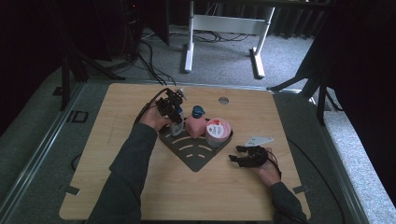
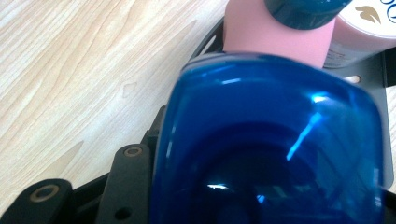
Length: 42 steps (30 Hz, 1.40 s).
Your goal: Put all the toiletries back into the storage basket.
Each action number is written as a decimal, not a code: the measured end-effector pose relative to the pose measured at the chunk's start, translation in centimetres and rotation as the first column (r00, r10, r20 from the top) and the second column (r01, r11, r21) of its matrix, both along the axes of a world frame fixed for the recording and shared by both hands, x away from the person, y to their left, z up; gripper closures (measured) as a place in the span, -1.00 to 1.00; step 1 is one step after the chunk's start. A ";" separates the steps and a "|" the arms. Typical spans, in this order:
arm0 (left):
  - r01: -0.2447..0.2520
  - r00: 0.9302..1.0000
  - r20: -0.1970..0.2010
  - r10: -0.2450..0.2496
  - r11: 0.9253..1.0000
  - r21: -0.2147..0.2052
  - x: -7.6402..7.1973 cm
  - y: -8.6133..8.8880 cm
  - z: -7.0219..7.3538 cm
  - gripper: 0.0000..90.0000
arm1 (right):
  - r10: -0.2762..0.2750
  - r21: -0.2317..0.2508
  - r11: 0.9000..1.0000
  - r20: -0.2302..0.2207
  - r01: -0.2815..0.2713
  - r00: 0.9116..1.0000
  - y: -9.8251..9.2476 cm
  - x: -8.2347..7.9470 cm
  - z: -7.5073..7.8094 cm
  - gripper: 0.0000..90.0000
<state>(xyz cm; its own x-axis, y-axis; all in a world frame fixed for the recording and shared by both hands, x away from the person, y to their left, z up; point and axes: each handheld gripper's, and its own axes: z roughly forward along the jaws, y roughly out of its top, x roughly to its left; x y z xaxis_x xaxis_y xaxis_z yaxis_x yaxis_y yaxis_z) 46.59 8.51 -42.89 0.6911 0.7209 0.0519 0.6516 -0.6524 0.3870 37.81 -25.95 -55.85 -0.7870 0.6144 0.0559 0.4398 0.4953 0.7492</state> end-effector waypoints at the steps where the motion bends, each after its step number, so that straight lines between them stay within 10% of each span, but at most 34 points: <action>1: -0.001 1.000 0.001 0.001 1.000 -0.001 0.0 0.0 0.0 0.23 | 0.000 0.000 1.000 0.000 0.000 1.000 0.0 0.0 0.0 -0.07; 42: -0.053 0.999 0.010 0.053 0.998 -0.046 2.0 -0.7 -1.3 0.23 | 0.000 0.002 1.000 -0.003 0.000 1.000 0.0 0.0 0.0 -0.07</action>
<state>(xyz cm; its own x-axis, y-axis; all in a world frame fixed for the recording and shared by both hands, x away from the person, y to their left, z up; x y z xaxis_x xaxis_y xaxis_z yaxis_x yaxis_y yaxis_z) 48.57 7.84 -44.19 0.6512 0.7584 0.0260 0.6802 -0.5985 0.4231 37.83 -25.98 -55.85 -0.7870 0.6141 0.0594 0.4417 0.4936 0.7492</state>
